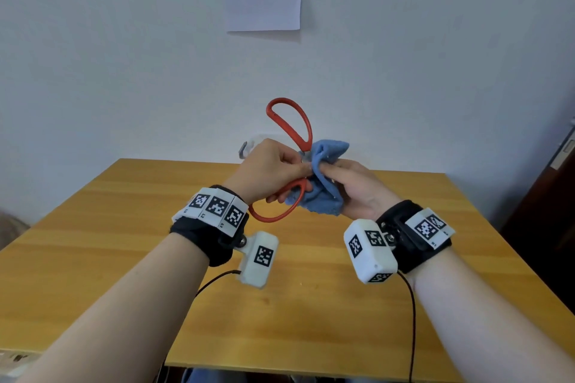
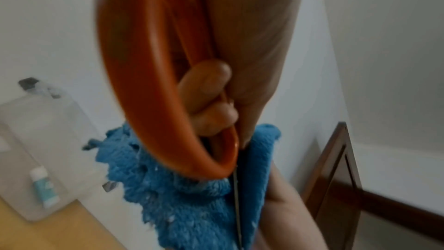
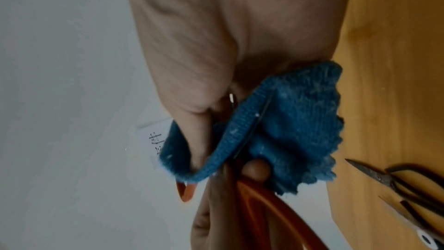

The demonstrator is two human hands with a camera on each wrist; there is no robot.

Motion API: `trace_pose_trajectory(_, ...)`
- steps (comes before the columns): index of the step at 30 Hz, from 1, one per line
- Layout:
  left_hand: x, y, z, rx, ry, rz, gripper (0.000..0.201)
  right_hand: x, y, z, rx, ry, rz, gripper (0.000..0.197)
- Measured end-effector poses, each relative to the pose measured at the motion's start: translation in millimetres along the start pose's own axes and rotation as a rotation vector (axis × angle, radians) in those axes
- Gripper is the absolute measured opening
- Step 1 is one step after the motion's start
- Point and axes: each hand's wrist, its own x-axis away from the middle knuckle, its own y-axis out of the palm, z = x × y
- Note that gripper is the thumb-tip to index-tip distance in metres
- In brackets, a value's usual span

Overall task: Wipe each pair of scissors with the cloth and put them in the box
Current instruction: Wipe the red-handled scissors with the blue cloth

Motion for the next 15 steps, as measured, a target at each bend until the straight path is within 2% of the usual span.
trace_pose_trajectory(3,0.5,0.0,1.5,-0.040,0.005,-0.047,0.035,-0.7,3.6,1.5,0.017,-0.050,0.078,0.020)
trace_pose_trajectory(6,-0.3,1.5,3.3,-0.071,0.016,-0.049,0.033,2.7,10.3,0.5,-0.010,-0.102,0.130,0.025)
trace_pose_trajectory(12,-3.3,5.6,2.4,-0.113,0.029,0.032,0.035,-0.6,13.4,1.2,-0.057,-0.175,0.234,0.036)
trace_pose_trajectory(15,-5.6,6.4,2.3,-0.093,0.028,0.041,0.034,-3.4,10.8,0.1,-0.043,-0.207,0.303,0.028)
